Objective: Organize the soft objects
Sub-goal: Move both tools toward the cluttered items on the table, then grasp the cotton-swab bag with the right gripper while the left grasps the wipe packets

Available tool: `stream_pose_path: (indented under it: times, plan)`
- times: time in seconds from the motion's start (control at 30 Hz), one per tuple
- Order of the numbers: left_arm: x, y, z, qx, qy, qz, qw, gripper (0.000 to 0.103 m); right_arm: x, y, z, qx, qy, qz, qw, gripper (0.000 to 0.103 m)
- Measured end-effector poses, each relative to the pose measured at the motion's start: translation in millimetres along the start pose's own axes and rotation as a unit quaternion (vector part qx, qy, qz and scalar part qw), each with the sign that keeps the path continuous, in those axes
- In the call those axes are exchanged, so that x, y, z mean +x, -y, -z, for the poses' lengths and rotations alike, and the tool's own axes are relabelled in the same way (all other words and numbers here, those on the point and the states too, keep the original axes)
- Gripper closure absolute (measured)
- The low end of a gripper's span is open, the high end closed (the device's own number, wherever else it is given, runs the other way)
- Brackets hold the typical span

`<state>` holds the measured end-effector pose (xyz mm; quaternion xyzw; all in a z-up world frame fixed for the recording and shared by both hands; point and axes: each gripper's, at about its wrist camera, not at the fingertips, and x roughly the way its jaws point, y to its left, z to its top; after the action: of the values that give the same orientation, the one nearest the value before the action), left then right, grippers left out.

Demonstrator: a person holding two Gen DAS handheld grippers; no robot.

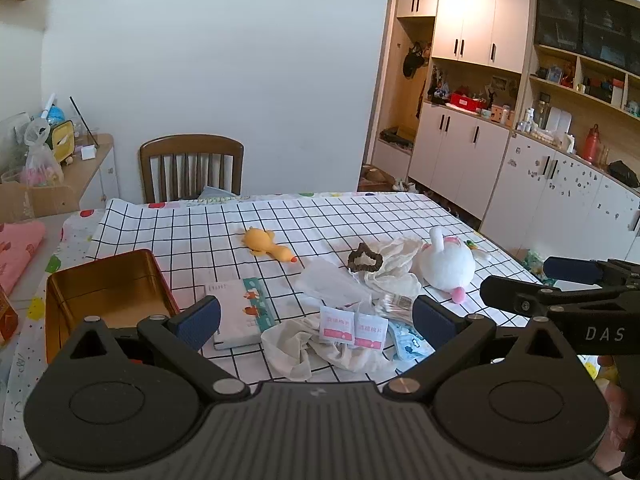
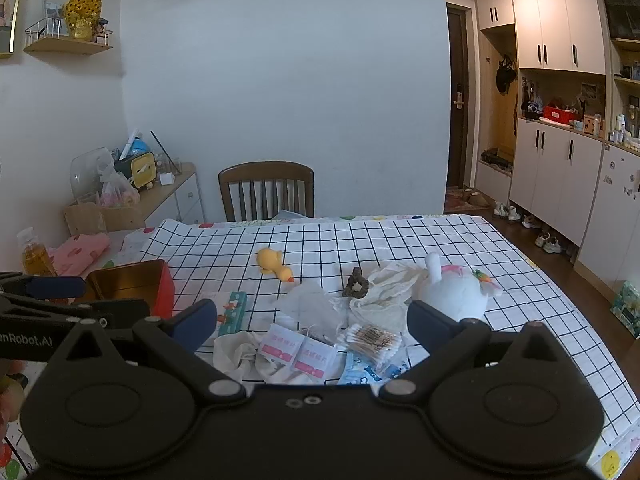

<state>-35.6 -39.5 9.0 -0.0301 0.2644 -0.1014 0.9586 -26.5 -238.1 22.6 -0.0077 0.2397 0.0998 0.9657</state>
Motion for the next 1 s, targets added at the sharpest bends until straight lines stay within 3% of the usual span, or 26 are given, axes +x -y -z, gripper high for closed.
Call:
stream_pose_path:
  times: [0.6, 1.0]
  plan:
    - [7, 2, -3, -0.001, 0.002, 0.012, 0.9999, 0.0, -1, 7, -1, 0.007, -0.001, 0.01, 1.0, 0.002]
    - [35, 12, -8, -0.003, -0.015, 0.007, 0.9999, 0.0, 13, 27, -2, 0.014, -0.011, 0.007, 1.0, 0.003]
